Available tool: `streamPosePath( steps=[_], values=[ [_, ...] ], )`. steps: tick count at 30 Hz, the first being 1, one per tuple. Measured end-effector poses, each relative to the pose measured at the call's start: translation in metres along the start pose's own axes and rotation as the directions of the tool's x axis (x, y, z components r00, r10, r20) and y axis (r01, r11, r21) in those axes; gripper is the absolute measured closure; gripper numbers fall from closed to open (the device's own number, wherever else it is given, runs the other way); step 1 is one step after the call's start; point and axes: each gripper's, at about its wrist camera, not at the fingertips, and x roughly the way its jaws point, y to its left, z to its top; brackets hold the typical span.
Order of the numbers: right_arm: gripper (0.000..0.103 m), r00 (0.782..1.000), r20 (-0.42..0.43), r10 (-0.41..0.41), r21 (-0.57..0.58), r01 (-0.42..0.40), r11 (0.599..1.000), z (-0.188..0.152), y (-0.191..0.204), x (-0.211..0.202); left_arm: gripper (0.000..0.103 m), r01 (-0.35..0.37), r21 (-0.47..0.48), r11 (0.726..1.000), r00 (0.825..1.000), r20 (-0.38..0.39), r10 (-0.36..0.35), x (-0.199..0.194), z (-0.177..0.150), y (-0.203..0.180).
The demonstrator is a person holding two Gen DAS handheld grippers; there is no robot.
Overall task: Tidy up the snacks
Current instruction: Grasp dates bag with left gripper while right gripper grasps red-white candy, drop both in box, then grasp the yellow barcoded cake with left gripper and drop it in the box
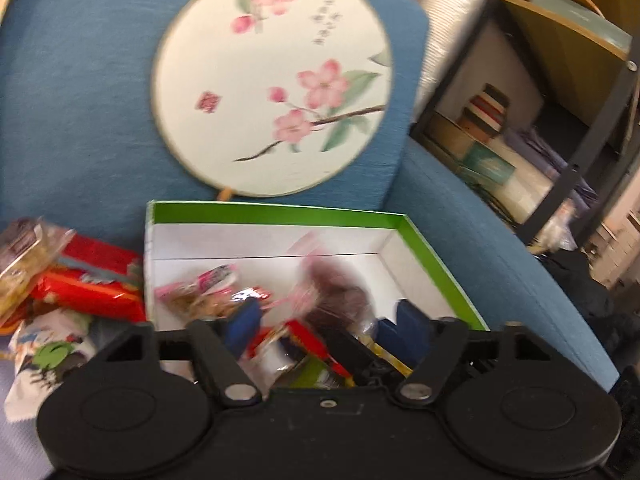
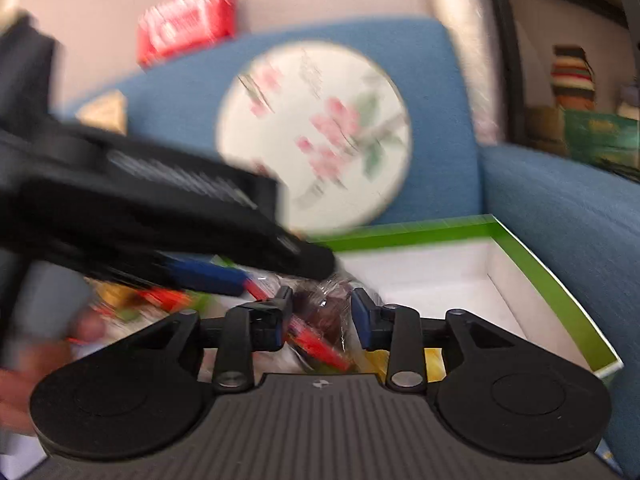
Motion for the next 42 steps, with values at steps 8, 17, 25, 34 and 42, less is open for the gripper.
streamPosePath(
  steps=[8, 17, 25, 34, 42],
  values=[
    [0.0, 0.995, 0.1, -0.005, -0.055, 0.011, 0.998, 0.005, 0.014, -0.032, 0.0, -0.052, -0.01, 0.999, 0.997, 0.057, 0.053, -0.05, -0.01, 0.019],
    [0.0, 0.985, 0.004, 0.17, -0.216, -0.165, 0.962, -0.006, 0.069, -0.056, 0.0, -0.127, -0.038, 0.991, 0.986, 0.105, 0.13, -0.13, -0.049, 0.051],
    [0.0, 0.916, -0.222, 0.335, -0.091, -0.361, 0.928, -0.031, 0.099, -0.049, 0.0, -0.13, -0.101, 0.986, 0.991, 0.008, 0.131, -0.134, -0.079, 0.081],
    [0.0, 0.84, -0.283, 0.463, 0.196, -0.422, 0.885, -0.051, 0.096, -0.028, 0.005, -0.066, -0.144, 0.987, 0.995, -0.085, 0.054, -0.113, -0.076, 0.097],
    [0.0, 0.835, -0.272, 0.479, 0.279, -0.408, 0.869, -0.051, 0.09, -0.014, 0.055, -0.058, -0.149, 0.987, 0.988, -0.148, 0.035, -0.1, -0.076, 0.104]
  ],
)
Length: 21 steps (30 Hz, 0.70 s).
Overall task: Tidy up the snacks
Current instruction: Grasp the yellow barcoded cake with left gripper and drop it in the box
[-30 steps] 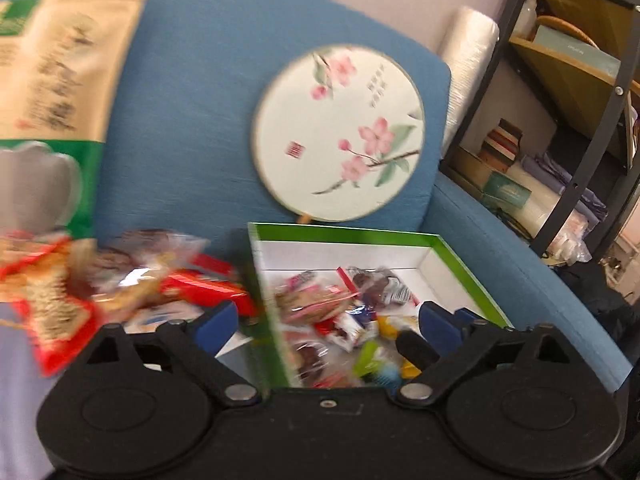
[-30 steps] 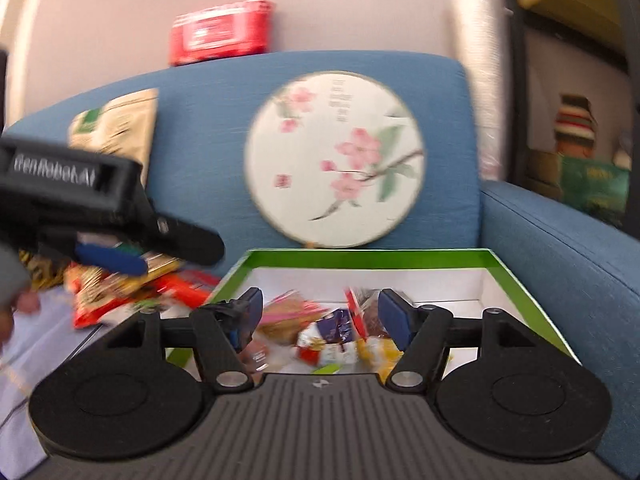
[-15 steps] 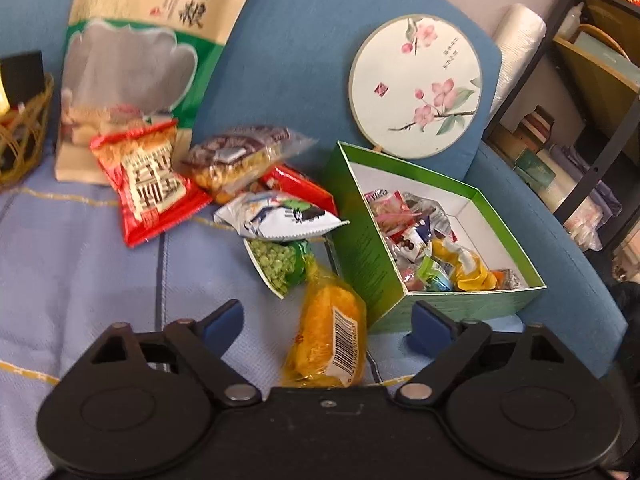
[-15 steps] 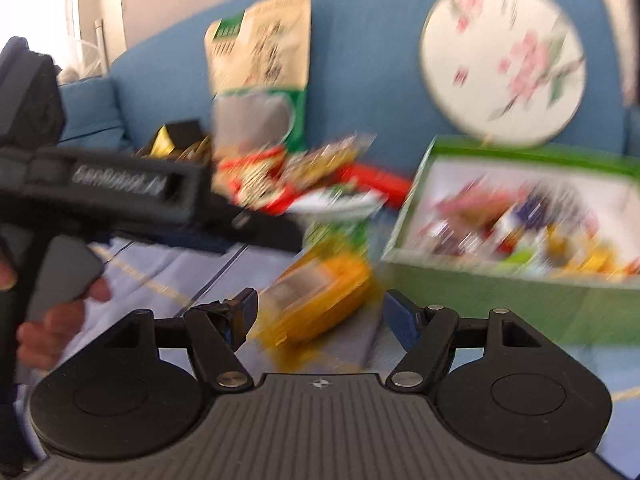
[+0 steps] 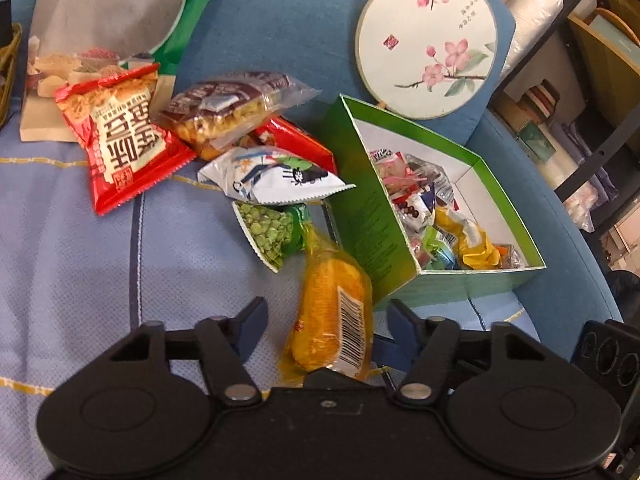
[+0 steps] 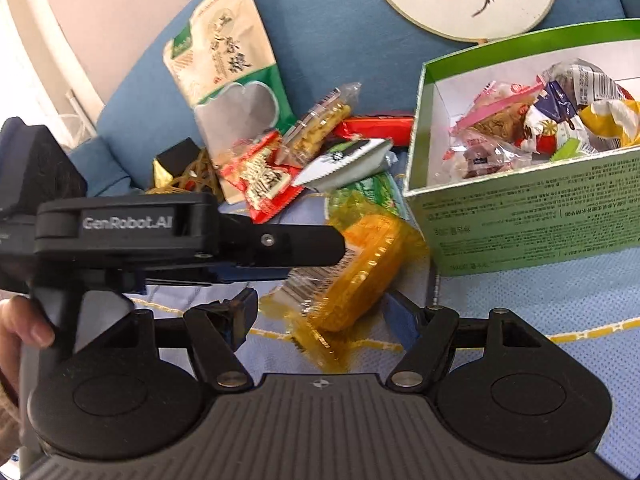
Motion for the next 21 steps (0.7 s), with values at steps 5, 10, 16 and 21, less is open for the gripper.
streamPosePath(
  steps=[5, 10, 16, 21],
  values=[
    [0.026, 1.0, -0.021, -0.014, -0.042, 0.013, 0.999, 0.0, 0.005, 0.0, 0.095, -0.012, 0.016, 1.0, 1.0, -0.015, 0.013, 0.004, -0.007, 0.0],
    [0.034, 1.0, 0.017, 0.009, -0.153, -0.006, 0.988, 0.002, 0.026, -0.017, 0.095, -0.032, 0.052, 0.998, 0.998, 0.057, 0.029, -0.028, -0.011, -0.013],
    [0.034, 0.986, 0.165, 0.021, -0.263, 0.024, 0.965, 0.012, 0.041, -0.046, 0.094, -0.016, 0.104, 0.994, 0.988, 0.157, -0.001, -0.057, 0.001, -0.042],
    [0.034, 0.964, 0.264, -0.02, -0.247, 0.088, 0.965, 0.026, 0.026, -0.066, 0.093, 0.028, 0.148, 0.989, 0.981, 0.185, -0.055, -0.044, 0.018, -0.072]
  ],
)
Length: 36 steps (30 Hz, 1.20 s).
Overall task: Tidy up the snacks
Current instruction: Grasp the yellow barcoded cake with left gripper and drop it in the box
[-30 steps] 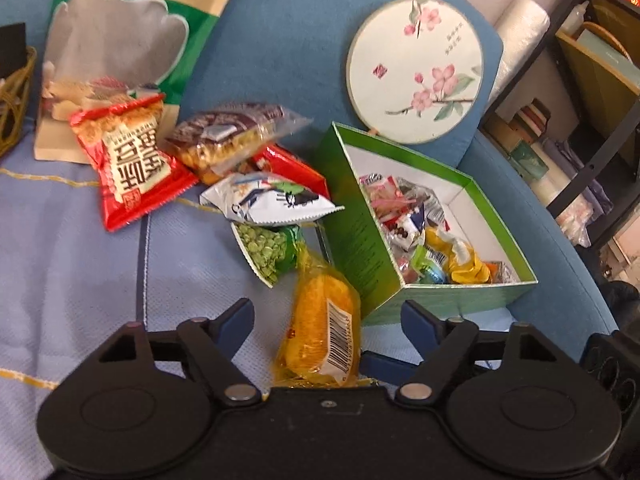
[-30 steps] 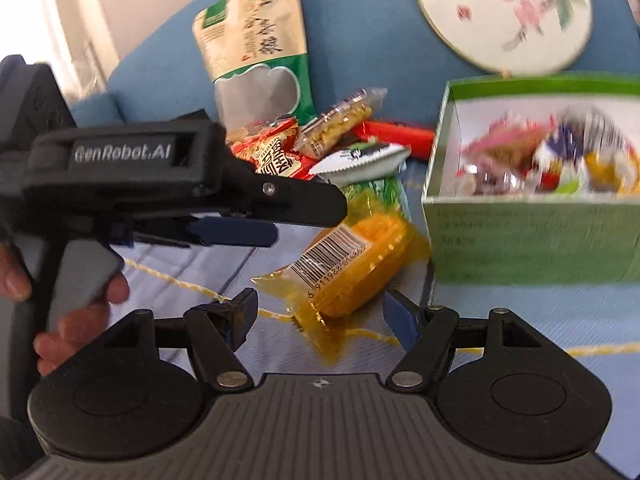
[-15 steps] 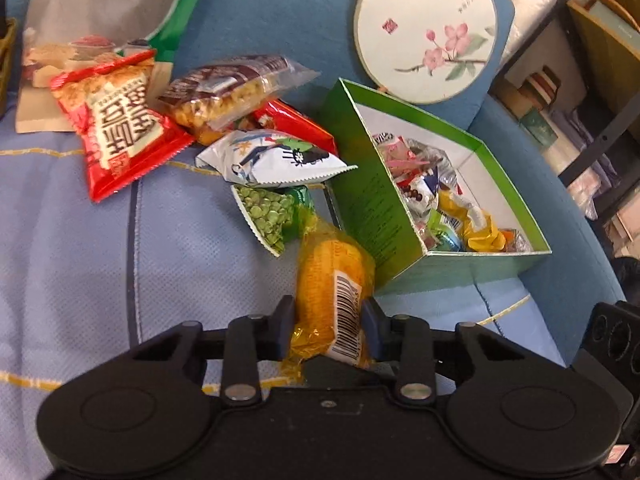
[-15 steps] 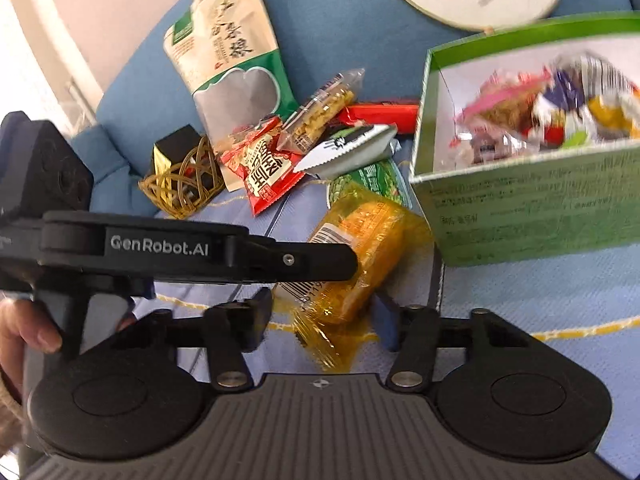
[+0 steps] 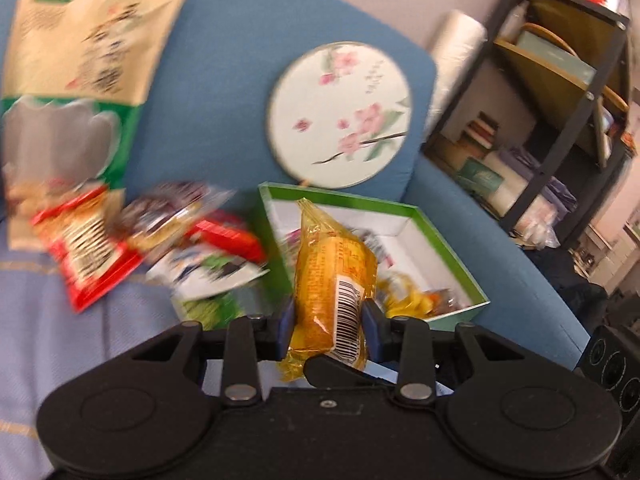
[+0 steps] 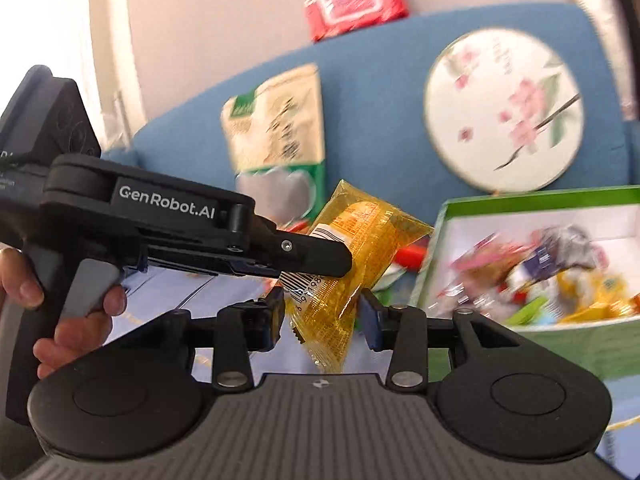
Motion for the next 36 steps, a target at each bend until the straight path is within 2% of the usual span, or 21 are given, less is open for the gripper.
streamPosePath(
  steps=[5, 11, 17, 23, 27, 28, 29, 30, 31, 32, 33, 36],
  values=[
    [0.036, 0.994, 0.051, -0.092, 0.025, 0.091, 0.995, 0.01, -0.03, -0.014, 0.093, 0.057, 0.059, 0.997, 0.998, -0.022, -0.056, 0.034, 0.019, -0.029],
    [0.036, 0.974, 0.097, -0.204, 0.087, 0.196, 0.977, 0.017, -0.064, -0.027, 0.092, 0.132, 0.104, 0.986, 0.99, -0.054, -0.127, 0.079, 0.038, -0.059],
    [0.037, 0.945, 0.093, -0.314, 0.178, 0.295, 0.939, 0.015, -0.095, -0.036, 0.092, 0.18, 0.167, 0.969, 0.981, -0.105, -0.164, 0.123, 0.043, -0.086],
    [0.037, 0.923, 0.064, -0.38, 0.22, 0.358, 0.907, 0.011, -0.12, -0.035, 0.092, 0.198, 0.17, 0.965, 0.975, -0.133, -0.176, 0.154, 0.042, -0.097],
    [0.037, 0.892, 0.037, -0.451, 0.221, 0.433, 0.874, 0.008, -0.131, -0.026, 0.091, 0.194, 0.155, 0.969, 0.974, -0.151, -0.171, 0.171, 0.038, -0.094],
    [0.037, 0.882, 0.034, -0.47, 0.229, 0.451, 0.863, 0.007, -0.134, -0.024, 0.077, 0.179, 0.162, 0.97, 0.977, -0.148, -0.155, 0.173, 0.036, -0.093],
    [0.034, 0.865, 0.017, -0.502, 0.232, 0.484, 0.843, 0.005, -0.136, -0.02, 0.052, 0.149, 0.181, 0.972, 0.984, -0.125, -0.128, 0.173, 0.034, -0.093],
    [0.028, 0.847, -0.001, -0.531, 0.228, 0.517, 0.825, 0.004, -0.138, -0.017, 0.0, 0.1, 0.207, 0.973, 0.992, -0.092, -0.082, 0.171, 0.031, -0.092],
    [0.01, 0.833, -0.024, -0.552, 0.214, 0.544, 0.811, 0.002, -0.138, -0.015, 0.0, 0.056, 0.219, 0.974, 0.997, -0.061, -0.043, 0.168, 0.029, -0.09],
    [0.004, 0.822, -0.03, -0.569, 0.2, 0.562, 0.802, 0.001, -0.137, -0.015, 0.0, 0.015, 0.225, 0.974, 1.0, -0.026, -0.009, 0.164, 0.027, -0.088],
    [0.004, 0.82, -0.019, -0.572, 0.186, 0.565, 0.804, 0.001, -0.134, -0.016, 0.0, 0.005, 0.227, 0.974, 1.0, -0.016, -0.002, 0.16, 0.026, -0.084],
    [0.004, 0.837, 0.018, -0.547, 0.151, 0.538, 0.829, 0.002, -0.122, -0.019, 0.0, 0.012, 0.18, 0.984, 0.999, -0.035, -0.005, 0.148, 0.027, -0.067]
  ],
)
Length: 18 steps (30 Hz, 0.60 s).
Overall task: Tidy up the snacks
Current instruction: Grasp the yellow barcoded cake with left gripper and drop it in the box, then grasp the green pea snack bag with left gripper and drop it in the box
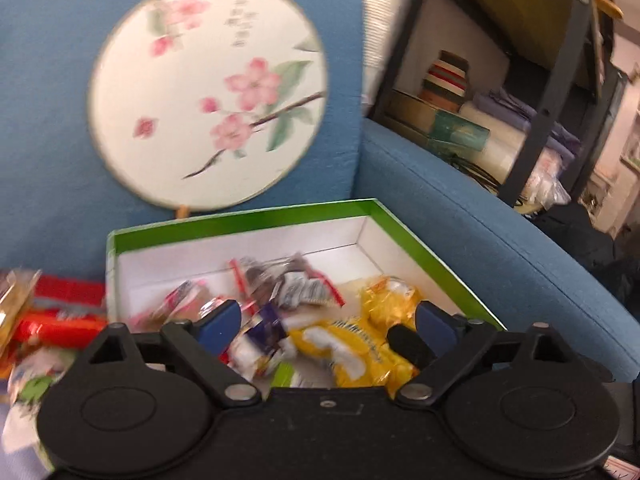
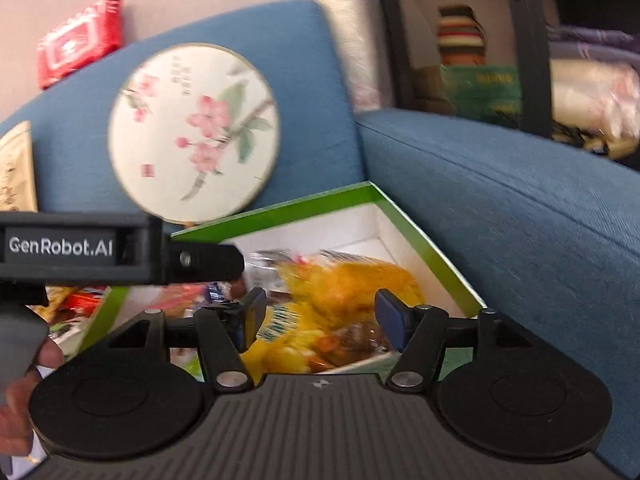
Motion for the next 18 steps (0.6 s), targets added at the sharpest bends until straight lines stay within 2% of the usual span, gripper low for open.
streamPosePath(
  steps=[4, 8, 13, 18],
  values=[
    [0.003, 0.999, 0.028, 0.04, -0.088, -0.037, 0.995, -0.005, 0.019, -0.013, 0.0, -0.024, -0.084, 0.996, 0.999, 0.028, 0.026, -0.032, -0.007, 0.022],
    [0.001, 0.988, 0.035, 0.151, -0.12, -0.146, 0.982, -0.009, 0.042, -0.027, 0.0, -0.073, -0.155, 0.985, 0.995, 0.049, 0.081, -0.07, -0.021, 0.048],
    [0.0, 0.958, -0.015, 0.286, -0.179, -0.284, 0.942, -0.018, 0.075, -0.036, 0.0, -0.172, -0.254, 0.952, 0.98, 0.054, 0.191, -0.105, -0.044, 0.087],
    [0.0, 0.928, -0.063, 0.367, -0.209, -0.372, 0.904, -0.029, 0.099, -0.042, 0.0, -0.25, -0.341, 0.906, 0.963, 0.014, 0.271, -0.098, -0.056, 0.122]
  ],
)
